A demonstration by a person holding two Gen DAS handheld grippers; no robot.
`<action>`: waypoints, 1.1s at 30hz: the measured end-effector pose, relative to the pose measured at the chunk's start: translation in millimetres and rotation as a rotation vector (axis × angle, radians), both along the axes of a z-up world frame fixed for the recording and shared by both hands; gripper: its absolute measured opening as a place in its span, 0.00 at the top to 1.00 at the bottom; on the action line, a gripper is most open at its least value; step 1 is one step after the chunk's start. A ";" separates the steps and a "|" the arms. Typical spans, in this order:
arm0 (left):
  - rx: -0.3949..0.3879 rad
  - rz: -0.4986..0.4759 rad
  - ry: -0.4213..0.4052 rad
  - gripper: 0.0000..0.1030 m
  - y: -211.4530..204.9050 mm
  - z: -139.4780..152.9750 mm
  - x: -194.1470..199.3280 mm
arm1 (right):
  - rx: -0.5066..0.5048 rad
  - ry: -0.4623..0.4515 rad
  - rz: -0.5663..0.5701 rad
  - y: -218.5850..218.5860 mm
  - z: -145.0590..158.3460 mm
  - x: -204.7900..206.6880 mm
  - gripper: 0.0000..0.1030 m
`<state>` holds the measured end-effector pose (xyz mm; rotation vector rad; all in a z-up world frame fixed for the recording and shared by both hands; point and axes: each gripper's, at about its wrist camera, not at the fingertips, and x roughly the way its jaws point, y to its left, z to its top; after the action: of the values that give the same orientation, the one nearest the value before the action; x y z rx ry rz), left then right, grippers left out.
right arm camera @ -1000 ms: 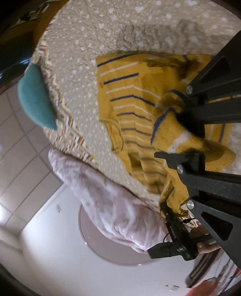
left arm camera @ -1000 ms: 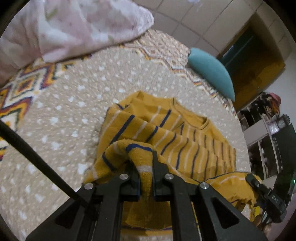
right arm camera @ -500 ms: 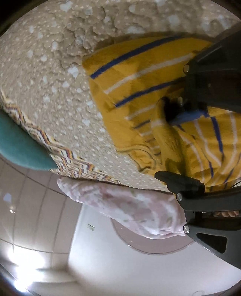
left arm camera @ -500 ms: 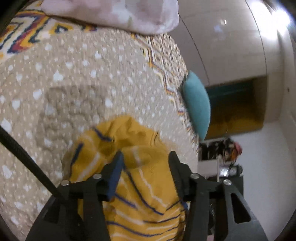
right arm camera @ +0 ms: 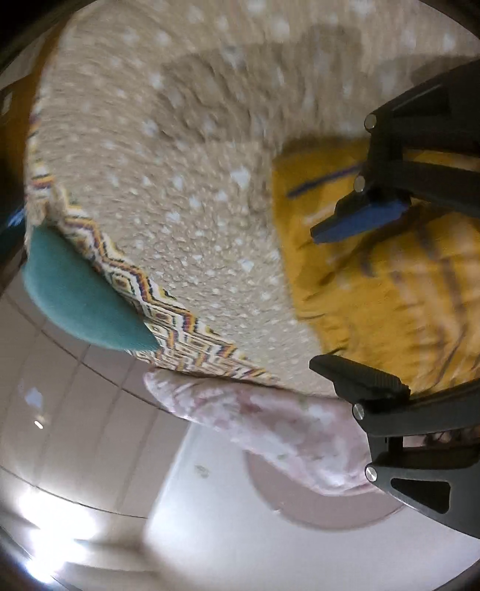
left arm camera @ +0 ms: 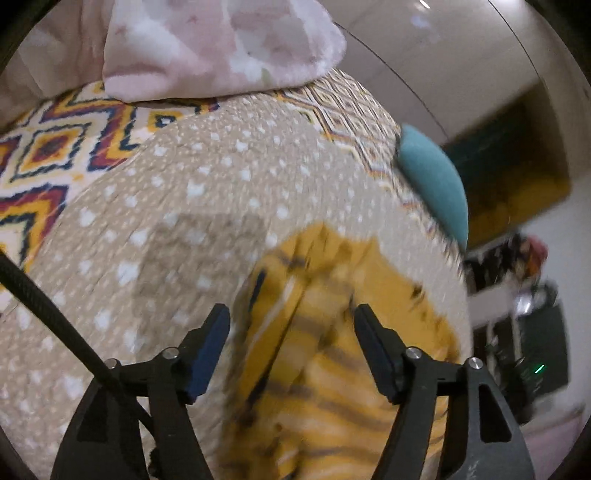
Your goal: Fold small clothes
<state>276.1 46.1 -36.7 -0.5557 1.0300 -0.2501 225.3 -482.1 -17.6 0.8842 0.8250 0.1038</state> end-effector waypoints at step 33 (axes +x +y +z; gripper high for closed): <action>0.299 -0.070 -0.179 0.42 -42.8 0.0 -107.8 | -0.406 -0.054 0.162 67.1 20.0 -94.0 0.80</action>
<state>168.4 3.2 -36.7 -0.2231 0.8934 -0.1986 131.3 -415.0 2.4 0.4311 0.8295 0.0971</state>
